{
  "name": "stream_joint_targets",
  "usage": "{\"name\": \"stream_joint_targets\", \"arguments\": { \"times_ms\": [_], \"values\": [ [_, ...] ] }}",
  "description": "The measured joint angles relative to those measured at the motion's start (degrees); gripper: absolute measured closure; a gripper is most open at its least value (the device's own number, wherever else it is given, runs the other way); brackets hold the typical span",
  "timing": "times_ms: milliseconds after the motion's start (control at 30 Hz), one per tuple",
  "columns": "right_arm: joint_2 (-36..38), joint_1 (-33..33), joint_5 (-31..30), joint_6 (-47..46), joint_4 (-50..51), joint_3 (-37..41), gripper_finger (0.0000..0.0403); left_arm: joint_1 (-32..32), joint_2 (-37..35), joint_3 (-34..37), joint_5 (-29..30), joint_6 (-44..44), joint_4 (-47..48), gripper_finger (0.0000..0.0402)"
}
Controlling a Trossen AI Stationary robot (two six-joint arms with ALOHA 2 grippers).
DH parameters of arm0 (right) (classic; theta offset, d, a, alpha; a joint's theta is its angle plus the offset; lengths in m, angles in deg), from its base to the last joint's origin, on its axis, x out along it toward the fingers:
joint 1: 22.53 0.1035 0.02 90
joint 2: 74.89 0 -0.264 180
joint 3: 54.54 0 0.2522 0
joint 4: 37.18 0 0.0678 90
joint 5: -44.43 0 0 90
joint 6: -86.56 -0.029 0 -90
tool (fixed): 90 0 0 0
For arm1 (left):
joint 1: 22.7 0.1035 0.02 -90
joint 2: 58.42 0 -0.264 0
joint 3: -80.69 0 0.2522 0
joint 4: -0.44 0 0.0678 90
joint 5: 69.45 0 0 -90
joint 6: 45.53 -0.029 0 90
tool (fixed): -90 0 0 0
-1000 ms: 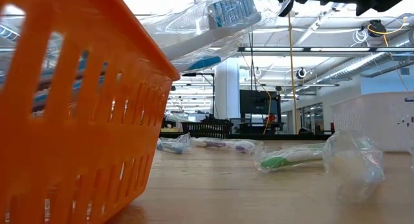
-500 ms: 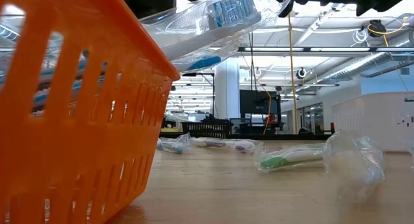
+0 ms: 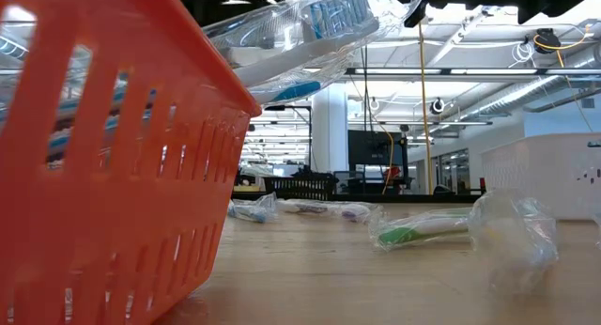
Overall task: Pick & Place Toothbrushes
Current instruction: Put the blue toothbrush into the orange bin
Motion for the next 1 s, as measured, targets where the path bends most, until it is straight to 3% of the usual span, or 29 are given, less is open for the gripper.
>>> {"name": "stream_joint_targets", "arguments": {
  "times_ms": [600, 1000],
  "values": [
    [0.0, 0.0, 0.0, 0.0, 0.0, 0.0, 0.0334, 5.3, 9.2, 0.0, 0.9, -18.3, -0.8, 0.0243],
    [0.0, 0.0, 0.0, 0.2, 0.4, 0.0, 0.0334, 7.1, 10.5, -0.1, 0.2, -21.9, -2.9, 0.0243]
  ]
}}
